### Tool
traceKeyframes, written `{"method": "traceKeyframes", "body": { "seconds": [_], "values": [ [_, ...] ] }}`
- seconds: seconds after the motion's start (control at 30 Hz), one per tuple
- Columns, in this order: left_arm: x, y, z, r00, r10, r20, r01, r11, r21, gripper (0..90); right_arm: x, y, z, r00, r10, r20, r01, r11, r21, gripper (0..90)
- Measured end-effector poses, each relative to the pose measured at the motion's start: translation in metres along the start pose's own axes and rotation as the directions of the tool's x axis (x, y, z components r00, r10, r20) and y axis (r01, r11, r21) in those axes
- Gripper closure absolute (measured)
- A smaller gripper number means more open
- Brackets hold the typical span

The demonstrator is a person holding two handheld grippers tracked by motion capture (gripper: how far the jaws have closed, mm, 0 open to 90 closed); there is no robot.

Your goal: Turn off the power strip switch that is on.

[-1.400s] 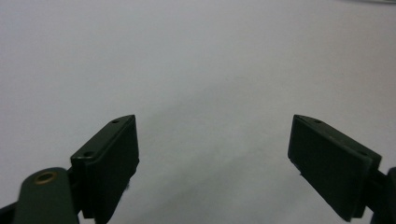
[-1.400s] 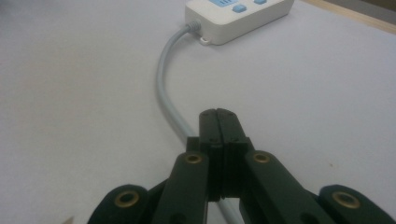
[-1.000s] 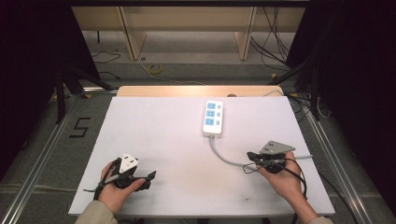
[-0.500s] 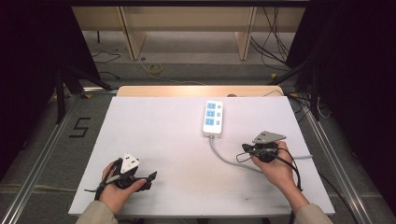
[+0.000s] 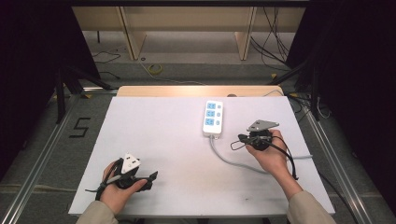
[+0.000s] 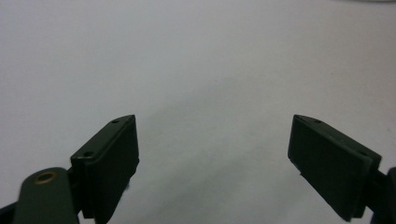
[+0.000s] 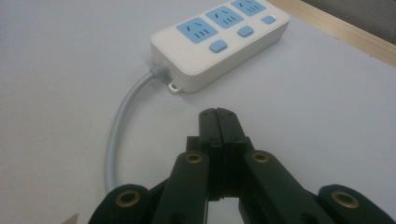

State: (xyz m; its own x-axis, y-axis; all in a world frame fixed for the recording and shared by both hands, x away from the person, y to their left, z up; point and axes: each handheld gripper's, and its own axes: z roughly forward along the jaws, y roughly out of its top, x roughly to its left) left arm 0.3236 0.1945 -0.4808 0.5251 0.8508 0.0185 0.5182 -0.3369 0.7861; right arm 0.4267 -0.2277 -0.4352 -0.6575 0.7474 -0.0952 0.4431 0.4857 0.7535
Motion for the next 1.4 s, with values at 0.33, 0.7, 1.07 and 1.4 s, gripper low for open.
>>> {"method": "traceKeyframes", "body": {
  "seconds": [0.33, 0.7, 1.07, 1.4],
  "values": [
    [-0.001, 0.0, 0.0, 1.0, 0.003, 0.0, -0.003, 1.0, -0.003, 15.9, -0.002, 0.012, 0.013, 1.0, 0.002, 0.006, -0.002, 0.9997, 0.024, 90.0],
    [-0.001, 0.001, -0.001, 1.0, 0.006, -0.005, -0.006, 0.9999, -0.009, 15.8, -0.005, 0.024, 0.025, 0.9999, 0.009, 0.012, -0.009, 0.9992, 0.039, 90.0],
    [-0.003, 0.0, 0.0, 0.9999, 0.017, 0.003, -0.017, 0.9999, 0.002, 15.8, -0.007, 0.03, 0.035, 0.9998, 0.013, 0.015, -0.014, 0.9978, 0.065, 90.0],
    [-0.003, 0.001, 0.0, 0.9998, 0.02, 0.002, -0.02, 0.9998, -0.003, 15.7, -0.014, 0.04, 0.041, 0.9989, 0.042, 0.021, -0.043, 0.9977, 0.053, 90.0]
  ]
}}
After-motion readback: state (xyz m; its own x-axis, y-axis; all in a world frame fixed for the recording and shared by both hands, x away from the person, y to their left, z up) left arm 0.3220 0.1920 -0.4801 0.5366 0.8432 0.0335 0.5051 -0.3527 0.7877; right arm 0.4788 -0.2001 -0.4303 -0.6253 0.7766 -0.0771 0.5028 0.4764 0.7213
